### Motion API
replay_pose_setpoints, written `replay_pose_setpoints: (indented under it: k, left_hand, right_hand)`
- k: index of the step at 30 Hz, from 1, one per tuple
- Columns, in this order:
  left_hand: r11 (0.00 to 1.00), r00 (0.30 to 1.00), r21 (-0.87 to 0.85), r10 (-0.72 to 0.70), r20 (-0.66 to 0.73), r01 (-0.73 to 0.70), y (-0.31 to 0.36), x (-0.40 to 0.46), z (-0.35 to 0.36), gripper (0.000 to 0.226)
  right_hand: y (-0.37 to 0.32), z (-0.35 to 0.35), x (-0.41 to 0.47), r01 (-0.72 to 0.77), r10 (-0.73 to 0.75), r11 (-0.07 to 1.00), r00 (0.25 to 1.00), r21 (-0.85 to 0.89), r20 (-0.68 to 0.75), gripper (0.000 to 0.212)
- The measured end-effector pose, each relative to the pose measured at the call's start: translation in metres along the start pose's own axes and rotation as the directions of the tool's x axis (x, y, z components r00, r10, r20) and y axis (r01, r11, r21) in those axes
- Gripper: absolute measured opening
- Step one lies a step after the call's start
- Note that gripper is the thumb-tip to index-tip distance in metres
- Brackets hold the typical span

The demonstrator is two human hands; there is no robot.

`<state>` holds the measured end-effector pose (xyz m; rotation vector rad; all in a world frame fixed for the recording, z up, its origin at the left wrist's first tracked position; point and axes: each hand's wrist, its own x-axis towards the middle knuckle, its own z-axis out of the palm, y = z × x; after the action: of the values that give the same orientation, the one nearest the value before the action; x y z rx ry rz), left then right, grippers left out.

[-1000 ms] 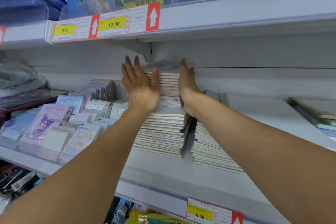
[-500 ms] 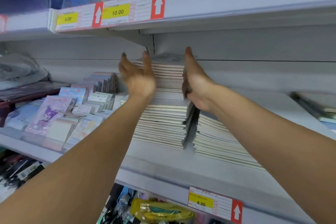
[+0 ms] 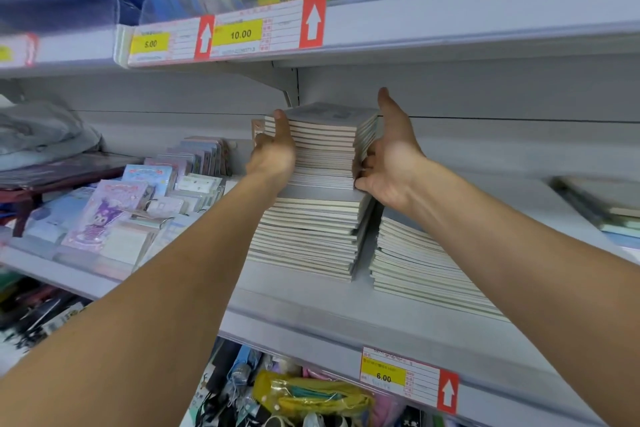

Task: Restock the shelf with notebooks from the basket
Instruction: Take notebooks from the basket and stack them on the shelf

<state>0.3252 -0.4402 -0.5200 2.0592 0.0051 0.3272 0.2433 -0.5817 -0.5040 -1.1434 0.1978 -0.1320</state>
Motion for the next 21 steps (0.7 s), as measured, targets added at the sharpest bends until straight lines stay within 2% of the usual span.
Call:
replay_pose_setpoints:
  k: [1, 5, 8, 17, 21]
  left_hand:
    - [1.000, 1.000, -0.010, 0.007, 0.011, -0.007, 0.000, -0.001, -0.001, 0.070]
    - [0.961, 0.991, -0.250, -0.098, 0.091, 0.118, 0.005, -0.006, -0.006, 0.086]
    - [0.893, 0.974, -0.398, -0.157, 0.165, 0.212, 0.014, -0.004, -0.018, 0.083]
    - [0.950, 0.974, -0.260, -0.127, 0.186, 0.173, 0.019, 0.000, -0.026, 0.086]
    - [0.952, 0.977, -0.253, -0.132, 0.166, 0.171, 0.014, 0.001, -0.024, 0.089]
  right_hand:
    - [0.001, 0.000, -0.001, -0.004, 0.005, 1.000, 1.000, 0.015, -0.008, 0.082]
    - [-0.001, 0.001, -0.010, 0.004, -0.004, 1.000, 1.000, 0.025, -0.014, 0.064]
    - [-0.004, -0.002, -0.015, -0.013, 0.014, 1.000, 1.000, -0.010, 0.022, 0.073]
    - [-0.005, -0.002, -0.013, 0.003, -0.001, 0.999, 0.999, -0.052, 0.036, 0.075]
    - [-0.007, -0.003, -0.008, -0.025, 0.025, 0.999, 1.000, 0.035, 0.010, 0.096]
